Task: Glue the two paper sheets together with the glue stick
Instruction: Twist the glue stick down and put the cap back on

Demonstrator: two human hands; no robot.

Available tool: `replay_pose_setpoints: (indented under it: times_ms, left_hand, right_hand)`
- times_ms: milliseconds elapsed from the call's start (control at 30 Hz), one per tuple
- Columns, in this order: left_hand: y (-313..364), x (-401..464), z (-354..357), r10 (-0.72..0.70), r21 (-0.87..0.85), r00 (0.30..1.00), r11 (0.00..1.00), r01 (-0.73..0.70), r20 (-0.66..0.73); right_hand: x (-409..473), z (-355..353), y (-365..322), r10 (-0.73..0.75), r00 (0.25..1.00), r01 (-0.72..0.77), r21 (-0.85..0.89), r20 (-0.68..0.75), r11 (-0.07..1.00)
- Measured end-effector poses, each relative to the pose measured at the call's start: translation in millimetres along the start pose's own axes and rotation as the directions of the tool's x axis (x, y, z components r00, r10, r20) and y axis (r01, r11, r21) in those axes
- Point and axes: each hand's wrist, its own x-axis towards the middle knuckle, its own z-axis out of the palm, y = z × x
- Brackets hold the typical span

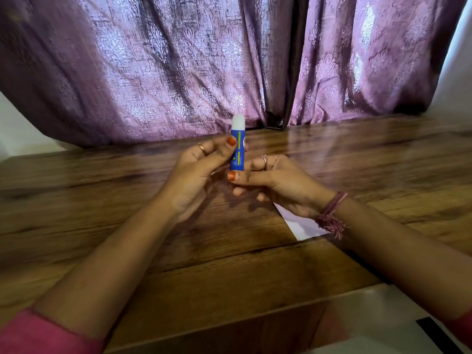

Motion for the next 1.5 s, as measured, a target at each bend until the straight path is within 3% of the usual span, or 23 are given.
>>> replay_pose_setpoints:
  times_ms: [100, 167, 400, 700, 933, 1100, 1300, 1500]
  left_hand:
    - [0.4, -2.1, -2.5, -0.090, -0.061, 0.982, 0.993, 0.101, 0.163]
    - [-0.7, -2.6, -4.7, -0.099, -0.070, 0.974, 0.991, 0.115, 0.202]
    - [-6.6, 0.2, -6.9, -0.059, -0.037, 0.986, 0.997, 0.065, 0.153]
    - [-15.0, 3.9, -4.5, -0.023, 0.012, 0.998, 1.000, 0.023, 0.055]
    - [-7.7, 4.2, -13.0, -0.031, -0.016, 0.998, 0.999, 0.032, 0.049]
    - [-7.4, 3.4, -10.4, -0.047, -0.051, 0.996, 0.997, 0.051, 0.080]
    - [-8.4, 2.0, -6.0, -0.024, -0.031, 0.998, 0.999, 0.026, 0.066]
    - [-8.3, 2.3, -8.8, -0.044, -0.012, 0.996, 0.999, 0.045, 0.075]
  right_hand:
    - [0.1, -3.4, -2.9, 0.032, 0.998, -0.034, 0.040, 0.051, 0.999]
    - [-0.3, -4.2, -2.4, 0.049, 0.997, -0.051, 0.033, 0.064, 0.998]
    - [1.2, -1.4, 3.2, 0.044, 0.998, -0.046, 0.055, 0.051, 0.997]
    - [5.4, 1.5, 12.4, -0.013, 0.998, 0.012, -0.014, -0.069, 1.000]
    - [5.5, -9.6, 5.1, 0.050, 0.979, -0.080, 0.153, 0.195, 0.985]
    - [7.3, -12.2, 8.8, 0.000, 0.994, -0.002, 0.017, 0.112, 1.000]
    - [8.5, -9.4, 12.1, -0.087, 0.996, 0.088, -0.016, 0.034, 0.996]
    - [6.5, -10.2, 7.7, 0.025, 0.988, -0.037, 0.076, 0.151, 0.996]
